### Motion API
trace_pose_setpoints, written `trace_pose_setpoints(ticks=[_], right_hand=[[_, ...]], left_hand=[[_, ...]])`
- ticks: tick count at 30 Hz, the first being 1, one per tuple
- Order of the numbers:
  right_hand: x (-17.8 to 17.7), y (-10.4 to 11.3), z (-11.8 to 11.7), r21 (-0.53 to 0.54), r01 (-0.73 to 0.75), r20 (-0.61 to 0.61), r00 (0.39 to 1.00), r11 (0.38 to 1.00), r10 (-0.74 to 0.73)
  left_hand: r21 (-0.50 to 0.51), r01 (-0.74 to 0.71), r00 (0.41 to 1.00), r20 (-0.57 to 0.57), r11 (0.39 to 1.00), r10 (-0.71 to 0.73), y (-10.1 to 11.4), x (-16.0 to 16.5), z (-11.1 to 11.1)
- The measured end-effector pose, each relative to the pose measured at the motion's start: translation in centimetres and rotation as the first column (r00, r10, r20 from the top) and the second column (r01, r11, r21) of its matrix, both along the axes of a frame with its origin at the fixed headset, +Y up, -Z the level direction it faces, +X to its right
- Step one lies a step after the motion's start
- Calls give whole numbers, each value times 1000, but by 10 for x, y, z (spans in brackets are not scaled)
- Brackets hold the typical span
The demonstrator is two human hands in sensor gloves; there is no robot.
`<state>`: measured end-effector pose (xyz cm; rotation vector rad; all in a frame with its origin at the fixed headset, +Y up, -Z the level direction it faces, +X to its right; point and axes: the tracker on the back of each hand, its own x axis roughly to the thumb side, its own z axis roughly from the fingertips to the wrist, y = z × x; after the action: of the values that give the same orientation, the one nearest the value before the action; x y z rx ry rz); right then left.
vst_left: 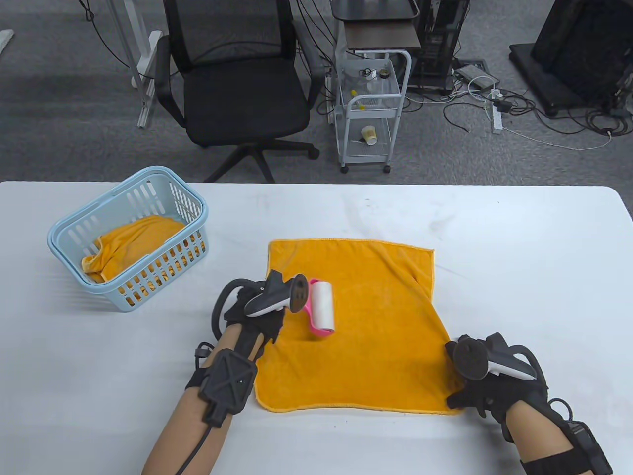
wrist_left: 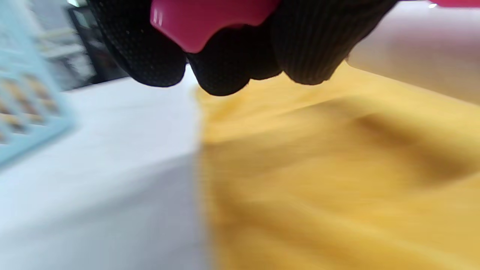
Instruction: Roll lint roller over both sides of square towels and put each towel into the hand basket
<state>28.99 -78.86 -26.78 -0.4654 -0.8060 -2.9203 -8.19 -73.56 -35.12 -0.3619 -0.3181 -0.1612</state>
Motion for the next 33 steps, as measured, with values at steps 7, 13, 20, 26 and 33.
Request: trace_pose_setpoints(ticks=[7, 13, 20, 26, 33], right_hand=[[0, 0, 0, 0, 0, 0, 1000, 1000, 0], [0, 0, 0, 0, -5, -3, 1000, 1000, 5], [0, 0, 0, -1, -3, -4, 1000, 1000, 3], [0, 0, 0, -1, -1, -4, 1000, 1000, 1], [0, 0, 0, 0, 0, -1, 1000, 1000, 0]], left_hand=[[-1, 121, 990, 76, 993, -121, -22, 30, 14], [27, 337, 940, -68, 941, -335, -16, -36, 23], [21, 409, 898, -186, 912, -399, -5, -98, 33], [-39, 36, 995, -87, 999, -39, 1, -48, 42], [-103, -17, 994, 103, 995, 28, -19, 41, 53]])
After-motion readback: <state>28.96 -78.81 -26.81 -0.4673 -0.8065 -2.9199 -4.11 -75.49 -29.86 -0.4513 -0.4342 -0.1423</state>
